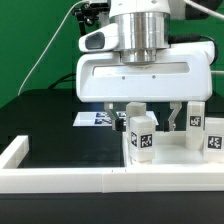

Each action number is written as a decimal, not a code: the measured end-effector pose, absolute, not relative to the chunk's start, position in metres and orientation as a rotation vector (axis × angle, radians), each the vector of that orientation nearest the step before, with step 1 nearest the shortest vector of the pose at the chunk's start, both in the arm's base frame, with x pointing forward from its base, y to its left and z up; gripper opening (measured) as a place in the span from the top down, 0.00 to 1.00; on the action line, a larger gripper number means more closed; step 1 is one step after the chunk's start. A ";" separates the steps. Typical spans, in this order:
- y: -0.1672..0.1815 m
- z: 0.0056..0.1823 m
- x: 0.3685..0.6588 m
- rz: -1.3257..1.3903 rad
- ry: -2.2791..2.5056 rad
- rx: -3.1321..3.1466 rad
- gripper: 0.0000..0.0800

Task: Assemble square table

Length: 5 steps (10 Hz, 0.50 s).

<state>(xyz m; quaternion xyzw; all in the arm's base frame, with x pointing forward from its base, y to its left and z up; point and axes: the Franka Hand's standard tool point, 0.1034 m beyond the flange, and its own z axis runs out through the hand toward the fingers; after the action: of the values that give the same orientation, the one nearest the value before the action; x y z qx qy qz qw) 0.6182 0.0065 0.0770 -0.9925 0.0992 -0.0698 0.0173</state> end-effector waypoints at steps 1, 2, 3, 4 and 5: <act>0.005 0.076 0.617 -0.205 0.173 -3.101 0.19; 0.005 0.076 0.616 -0.206 0.062 -3.113 0.19; 0.005 0.076 0.616 -0.206 -0.059 -3.124 0.19; 0.005 0.077 0.616 -0.205 -0.137 -3.132 0.19; 0.004 0.076 0.616 -0.204 -0.212 -3.136 0.19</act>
Offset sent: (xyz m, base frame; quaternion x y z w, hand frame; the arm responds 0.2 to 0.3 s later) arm -0.0056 0.0066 0.0051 -0.0054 -0.0073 -0.2024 0.9793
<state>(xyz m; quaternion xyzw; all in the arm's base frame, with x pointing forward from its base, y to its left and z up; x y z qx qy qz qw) 0.6164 0.0045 0.0765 -0.9956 -0.0672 -0.0648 -0.0043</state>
